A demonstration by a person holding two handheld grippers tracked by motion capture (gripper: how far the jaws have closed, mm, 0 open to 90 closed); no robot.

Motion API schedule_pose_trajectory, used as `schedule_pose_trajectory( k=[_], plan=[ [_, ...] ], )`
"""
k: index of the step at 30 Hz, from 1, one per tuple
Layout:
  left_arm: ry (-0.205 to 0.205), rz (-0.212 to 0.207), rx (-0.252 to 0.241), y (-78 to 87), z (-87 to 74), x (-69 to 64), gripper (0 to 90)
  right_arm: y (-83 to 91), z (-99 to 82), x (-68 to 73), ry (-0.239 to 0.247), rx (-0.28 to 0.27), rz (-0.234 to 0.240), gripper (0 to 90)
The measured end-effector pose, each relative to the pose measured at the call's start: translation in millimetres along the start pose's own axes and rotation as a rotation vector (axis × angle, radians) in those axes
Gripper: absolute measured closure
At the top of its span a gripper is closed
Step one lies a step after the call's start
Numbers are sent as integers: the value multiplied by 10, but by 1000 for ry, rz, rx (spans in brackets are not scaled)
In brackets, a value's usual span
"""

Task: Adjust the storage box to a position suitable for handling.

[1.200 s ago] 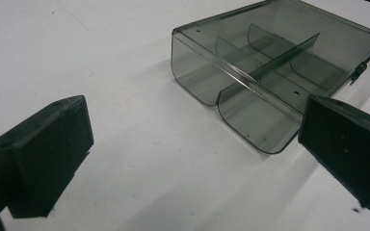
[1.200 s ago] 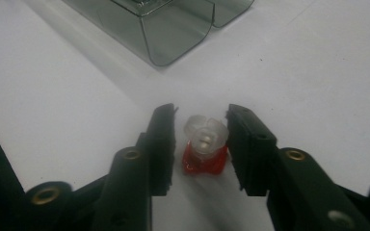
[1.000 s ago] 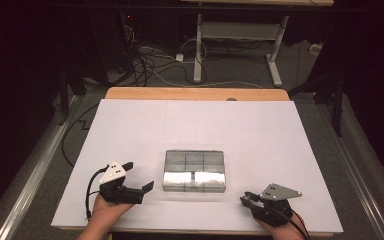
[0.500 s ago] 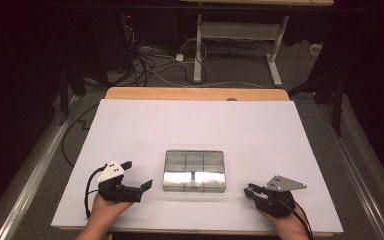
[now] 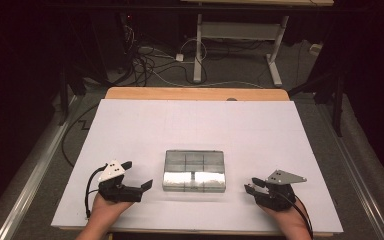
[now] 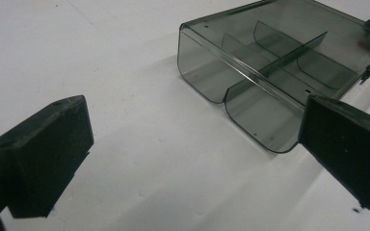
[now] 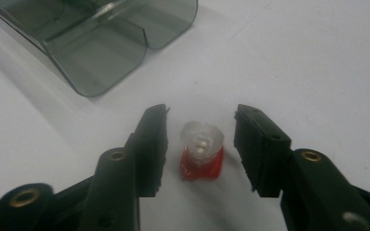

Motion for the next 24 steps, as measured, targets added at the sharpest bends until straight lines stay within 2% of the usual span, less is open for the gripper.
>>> schedule_pose_trajectory(
  k=[3,6,12,15,17,19,24],
  plan=[
    [6,-1,4,-6,-1,6,0,37,24,-7,-14,-38,12,513],
    [6,-14,2,-3,0,0,20,63,66,9,-14,-74,11,520],
    [23,-9,-23,40,11,50,127,70,154,39,-34,-138,16,515],
    [45,11,-10,36,18,75,182,54,190,48,-45,-157,12,561],
    [57,66,2,23,29,87,286,37,214,41,-50,-160,-1,588],
    [72,55,10,11,36,99,326,23,244,26,-57,-162,-15,621],
    [52,46,9,-16,48,88,459,-34,310,9,-26,-162,-9,708]
  ],
)
Point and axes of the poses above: each handheld gripper's, and its own axes: y roughly backward along the jaws, z roughly out of its top, x roughly to its left, the point moved 4 cm from there along -y, roughly forward along the jaws, and after that the axes turned 1 degree about z, right-handed, at the moved point
